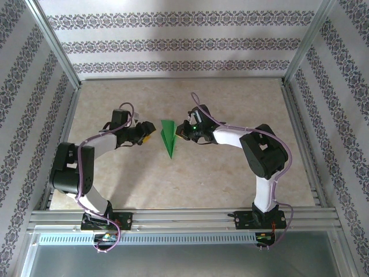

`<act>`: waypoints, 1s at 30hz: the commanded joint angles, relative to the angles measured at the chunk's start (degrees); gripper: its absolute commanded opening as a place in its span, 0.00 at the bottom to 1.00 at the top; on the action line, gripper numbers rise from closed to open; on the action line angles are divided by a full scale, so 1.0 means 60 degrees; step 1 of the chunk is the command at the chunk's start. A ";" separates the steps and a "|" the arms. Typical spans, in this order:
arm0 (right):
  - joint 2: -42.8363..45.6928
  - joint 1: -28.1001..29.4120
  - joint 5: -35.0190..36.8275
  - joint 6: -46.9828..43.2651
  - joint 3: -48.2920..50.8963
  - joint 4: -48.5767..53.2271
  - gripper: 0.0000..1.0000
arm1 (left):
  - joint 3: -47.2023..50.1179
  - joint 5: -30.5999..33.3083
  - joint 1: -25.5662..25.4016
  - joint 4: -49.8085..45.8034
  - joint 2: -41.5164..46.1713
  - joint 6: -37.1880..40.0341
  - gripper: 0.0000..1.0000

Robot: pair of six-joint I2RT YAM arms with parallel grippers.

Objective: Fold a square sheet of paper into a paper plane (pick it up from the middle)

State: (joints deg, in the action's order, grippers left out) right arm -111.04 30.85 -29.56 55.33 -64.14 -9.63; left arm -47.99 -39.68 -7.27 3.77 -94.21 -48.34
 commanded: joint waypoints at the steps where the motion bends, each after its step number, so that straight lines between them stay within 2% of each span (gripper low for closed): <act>1: -0.0125 -0.0157 -0.0339 0.0248 0.0466 -0.0934 0.07 | -0.0056 -0.0429 -0.0379 0.1066 -0.0413 -0.0690 0.53; 6: -0.0118 -0.0271 -0.0390 0.0222 0.0784 -0.1027 0.09 | -0.0264 -0.0659 -0.0793 0.1763 -0.1122 -0.1126 0.52; 11: -0.0111 -0.0323 -0.0420 0.0214 0.0915 -0.1047 0.10 | -0.0586 -0.0781 -0.1121 0.1975 -0.1618 -0.1161 0.46; 20: -0.0155 -0.0385 -0.0466 0.0217 0.0984 -0.1028 0.10 | -0.0969 -0.0820 -0.1220 0.1896 -0.2248 -0.1099 0.20; 27: -0.0277 -0.0480 -0.0449 -0.0111 0.0832 -0.0730 0.20 | -0.1210 -0.0784 -0.1228 0.1661 -0.2397 -0.0931 0.02; 30: -0.0392 -0.0570 -0.0485 -0.0326 0.0653 -0.0515 0.21 | -0.1263 -0.0767 -0.1244 0.1492 -0.2388 -0.0797 0.00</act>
State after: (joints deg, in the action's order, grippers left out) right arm -112.12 28.21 -31.55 55.70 -58.76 -14.20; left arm -54.04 -43.51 -14.20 12.86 -107.85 -54.41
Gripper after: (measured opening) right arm 0.211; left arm 0.055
